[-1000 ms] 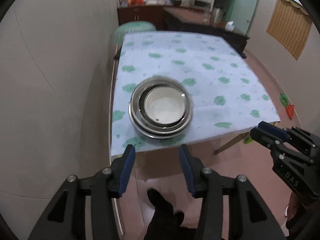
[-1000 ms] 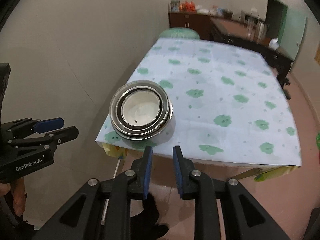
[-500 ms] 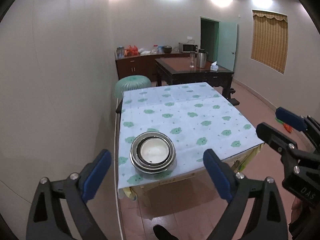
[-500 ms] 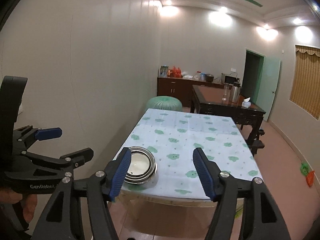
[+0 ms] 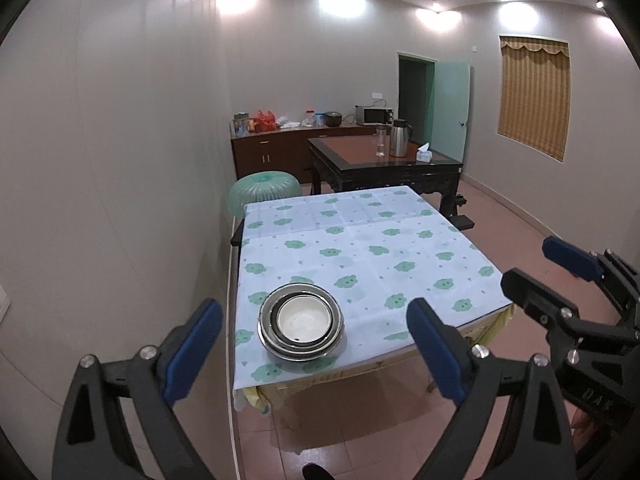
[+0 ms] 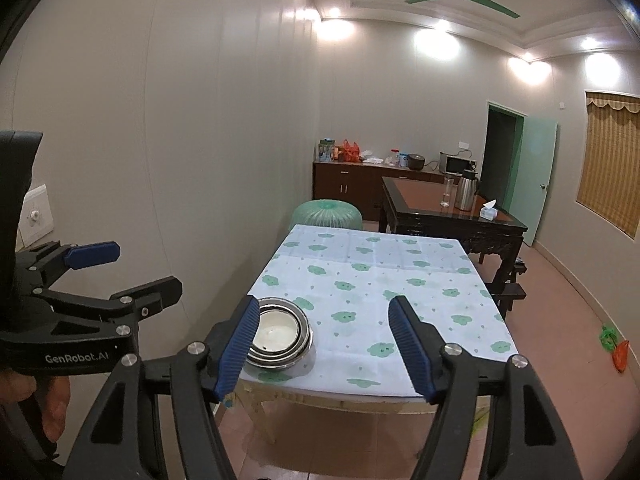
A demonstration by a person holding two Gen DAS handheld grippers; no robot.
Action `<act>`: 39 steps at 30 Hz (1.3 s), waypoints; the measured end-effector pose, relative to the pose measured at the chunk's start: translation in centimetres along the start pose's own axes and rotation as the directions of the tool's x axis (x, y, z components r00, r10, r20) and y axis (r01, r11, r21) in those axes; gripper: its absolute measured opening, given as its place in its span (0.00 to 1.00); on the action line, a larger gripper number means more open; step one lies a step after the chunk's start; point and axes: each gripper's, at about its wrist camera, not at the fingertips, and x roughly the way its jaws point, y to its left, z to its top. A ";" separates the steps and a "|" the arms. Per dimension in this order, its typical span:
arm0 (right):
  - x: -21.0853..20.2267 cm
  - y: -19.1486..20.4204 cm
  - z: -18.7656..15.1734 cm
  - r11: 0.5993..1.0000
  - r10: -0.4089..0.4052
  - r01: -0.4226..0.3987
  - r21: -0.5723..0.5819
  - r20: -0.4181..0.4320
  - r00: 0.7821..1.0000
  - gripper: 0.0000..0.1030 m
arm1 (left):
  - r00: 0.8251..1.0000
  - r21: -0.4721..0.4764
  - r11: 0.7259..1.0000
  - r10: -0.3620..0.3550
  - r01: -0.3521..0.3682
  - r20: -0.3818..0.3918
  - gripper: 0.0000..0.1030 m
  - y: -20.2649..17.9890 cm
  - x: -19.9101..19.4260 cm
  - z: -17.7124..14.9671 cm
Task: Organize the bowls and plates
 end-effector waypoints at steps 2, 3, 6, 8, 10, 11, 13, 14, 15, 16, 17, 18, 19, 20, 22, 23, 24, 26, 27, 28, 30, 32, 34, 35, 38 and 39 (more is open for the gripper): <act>-0.1 -0.1 0.0 1.000 -0.008 0.008 0.009 0.001 1.000 0.67 | 1.000 0.007 1.000 -0.002 0.002 -0.004 0.92 -0.1 0.2 0.0; 0.1 -0.2 -0.1 1.000 -0.009 0.009 0.013 -0.001 1.000 0.67 | 1.000 0.008 1.000 -0.003 0.003 -0.005 0.92 0.0 0.2 0.0; 0.5 -0.2 -0.1 1.000 -0.012 0.013 0.023 -0.008 1.000 0.67 | 1.000 0.008 1.000 -0.004 0.004 -0.005 0.92 0.2 0.2 0.0; 0.8 -0.1 0.0 1.000 -0.011 0.011 0.022 -0.009 1.000 0.67 | 1.000 0.003 1.000 -0.002 0.002 -0.008 0.92 0.3 0.3 0.0; 0.9 0.2 0.0 1.000 -0.010 0.010 0.019 -0.013 1.000 0.67 | 1.000 -0.003 1.000 -0.001 0.001 -0.014 0.92 0.6 0.4 0.0; 1.0 0.3 0.0 1.000 -0.006 0.006 0.020 -0.015 1.000 0.67 | 1.000 -0.005 1.000 0.001 -0.001 -0.013 0.92 0.6 0.4 0.0; 1.1 0.3 0.0 1.000 0.000 0.001 0.022 -0.018 1.000 0.67 | 1.000 -0.011 1.000 0.004 -0.004 -0.014 0.92 0.9 0.6 0.0; 1.1 0.4 0.1 1.000 0.001 -0.001 0.020 -0.018 1.000 0.67 | 1.000 -0.012 1.000 0.005 -0.006 -0.017 0.92 0.9 0.8 0.1; 1.1 0.4 0.1 1.000 0.002 -0.002 0.018 -0.018 1.000 0.67 | 1.000 -0.011 1.000 0.000 0.000 -0.022 0.92 0.9 0.9 0.1; 1.1 0.4 0.1 1.000 0.002 -0.001 0.019 -0.014 1.000 0.67 | 1.000 -0.011 1.000 -0.006 0.006 -0.025 0.92 0.9 1.0 0.1; 1.2 0.2 0.2 1.000 0.001 0.000 0.020 -0.009 1.000 0.67 | 1.000 -0.010 1.000 -0.010 0.009 -0.026 0.92 0.9 1.1 0.2; 1.1 0.2 0.3 1.000 -0.002 0.002 0.019 -0.005 1.000 0.67 | 1.000 -0.010 1.000 -0.007 0.006 -0.023 0.92 0.9 1.0 0.2; 1.2 0.2 0.4 1.000 -0.003 0.003 0.018 -0.002 1.000 0.67 | 1.000 -0.009 1.000 -0.004 0.004 -0.019 0.92 0.9 1.0 0.3; 1.1 0.1 0.4 1.000 -0.006 0.006 0.017 0.004 1.000 0.67 | 1.000 -0.009 1.000 -0.005 0.005 -0.013 0.92 0.9 0.9 0.3; 0.8 -0.1 0.5 1.000 -0.019 0.019 0.018 0.022 1.000 0.67 | 1.000 -0.011 1.000 -0.005 0.005 -0.005 0.92 0.9 0.8 0.3; 0.8 0.0 0.5 1.000 -0.021 0.021 0.016 0.024 0.999 0.67 | 1.000 -0.012 1.000 -0.005 0.005 -0.005 0.92 0.9 0.8 0.2; 0.9 -0.1 0.5 1.000 -0.020 0.020 0.017 0.025 0.999 0.67 | 1.000 -0.012 1.000 -0.003 0.002 -0.007 0.92 0.8 0.9 0.2; 0.8 0.0 0.5 1.000 -0.017 0.017 0.019 0.020 1.000 0.67 | 1.000 -0.010 1.000 0.001 -0.001 -0.014 0.92 0.7 1.0 0.1; 0.9 -0.1 0.5 1.000 -0.016 0.016 0.018 0.015 1.000 0.67 | 1.000 -0.009 1.000 0.001 -0.002 -0.019 0.92 0.6 1.1 0.0; 0.9 -0.1 0.5 1.000 -0.014 0.014 0.018 0.013 1.000 0.67 | 1.000 -0.009 1.000 0.002 -0.003 -0.022 0.92 0.5 1.1 0.1; 0.8 -0.2 0.4 1.000 -0.010 0.010 0.015 0.012 1.000 0.67 | 1.000 -0.007 1.000 -0.002 0.001 -0.027 0.92 0.3 1.2 0.0; 0.7 -0.2 0.4 1.000 -0.011 0.010 0.013 0.016 1.000 0.67 | 1.000 -0.008 1.000 -0.006 0.006 -0.026 0.92 0.2 1.2 0.2; 0.6 -0.4 0.5 1.000 -0.011 0.011 0.014 0.018 1.000 0.67 | 1.000 -0.009 1.000 -0.016 0.016 -0.026 0.92 0.1 1.2 0.2; 0.6 -0.4 0.4 1.000 -0.013 0.013 0.016 0.019 1.000 0.67 | 0.999 -0.008 1.000 -0.023 0.022 -0.030 0.92 0.0 1.4 0.1; 0.7 -0.7 0.3 1.000 -0.014 0.014 0.020 0.019 1.000 0.67 | 0.998 -0.007 0.999 -0.035 0.035 -0.048 0.92 -0.2 1.8 -0.1; 0.6 -0.7 0.4 1.000 -0.016 0.016 0.023 0.020 1.000 0.67 | 0.998 -0.003 0.999 -0.036 0.036 -0.048 0.92 -0.3 1.9 -0.1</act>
